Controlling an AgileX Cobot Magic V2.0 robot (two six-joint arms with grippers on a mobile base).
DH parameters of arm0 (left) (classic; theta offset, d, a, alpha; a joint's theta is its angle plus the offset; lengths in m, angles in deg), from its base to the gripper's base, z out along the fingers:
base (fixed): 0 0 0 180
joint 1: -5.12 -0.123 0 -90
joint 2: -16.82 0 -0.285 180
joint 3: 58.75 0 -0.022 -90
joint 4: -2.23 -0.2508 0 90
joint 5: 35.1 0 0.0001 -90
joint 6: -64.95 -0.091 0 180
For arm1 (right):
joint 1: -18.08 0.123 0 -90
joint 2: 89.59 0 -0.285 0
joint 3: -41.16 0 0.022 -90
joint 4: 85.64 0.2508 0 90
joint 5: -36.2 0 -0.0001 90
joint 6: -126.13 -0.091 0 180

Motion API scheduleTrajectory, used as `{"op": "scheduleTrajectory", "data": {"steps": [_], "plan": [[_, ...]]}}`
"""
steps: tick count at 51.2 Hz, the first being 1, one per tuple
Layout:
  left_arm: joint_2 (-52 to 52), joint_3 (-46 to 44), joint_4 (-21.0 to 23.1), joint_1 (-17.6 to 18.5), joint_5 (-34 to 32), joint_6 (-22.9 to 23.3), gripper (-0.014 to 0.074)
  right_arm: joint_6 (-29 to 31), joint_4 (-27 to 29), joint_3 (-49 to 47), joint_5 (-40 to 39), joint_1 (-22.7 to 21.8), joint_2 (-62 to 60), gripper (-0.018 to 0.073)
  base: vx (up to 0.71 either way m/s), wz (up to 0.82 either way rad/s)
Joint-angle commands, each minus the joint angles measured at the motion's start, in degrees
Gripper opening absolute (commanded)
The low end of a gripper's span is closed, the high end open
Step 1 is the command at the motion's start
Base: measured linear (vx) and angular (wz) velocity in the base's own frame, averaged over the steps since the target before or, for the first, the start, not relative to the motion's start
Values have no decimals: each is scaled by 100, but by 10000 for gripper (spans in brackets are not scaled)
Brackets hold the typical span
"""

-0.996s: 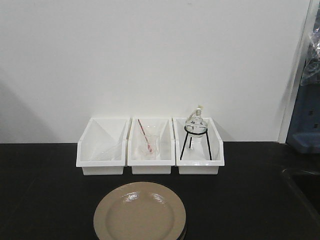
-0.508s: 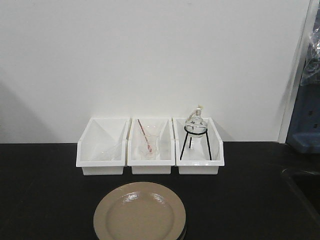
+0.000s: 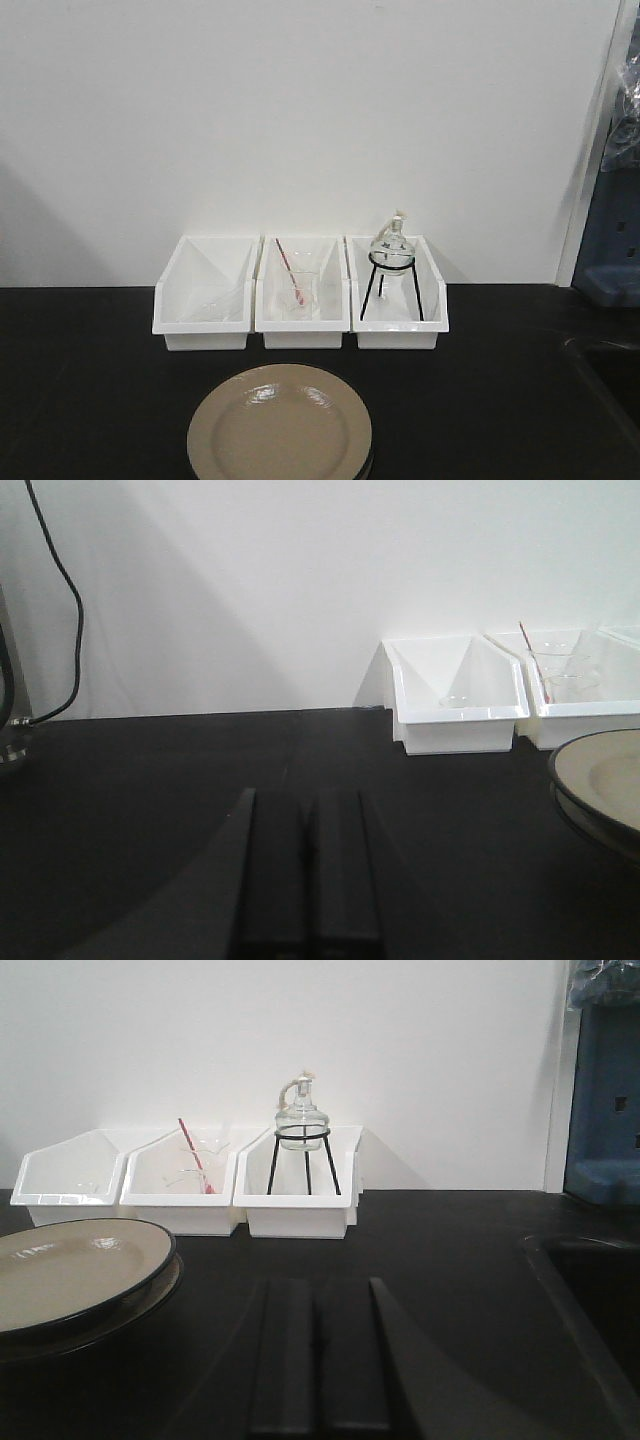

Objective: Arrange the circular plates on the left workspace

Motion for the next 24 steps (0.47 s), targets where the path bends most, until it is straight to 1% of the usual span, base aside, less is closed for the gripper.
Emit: {"op": "scheduleTrajectory", "data": {"steps": [1,24], "plan": [[89,115,5,37,-480,59,0,62,-94,123,-417,-39,-77,-2,0,0],[89,115,5,37,-480,59,0,62,-88,123,-417,-39,-77,-2,0,0]]}}
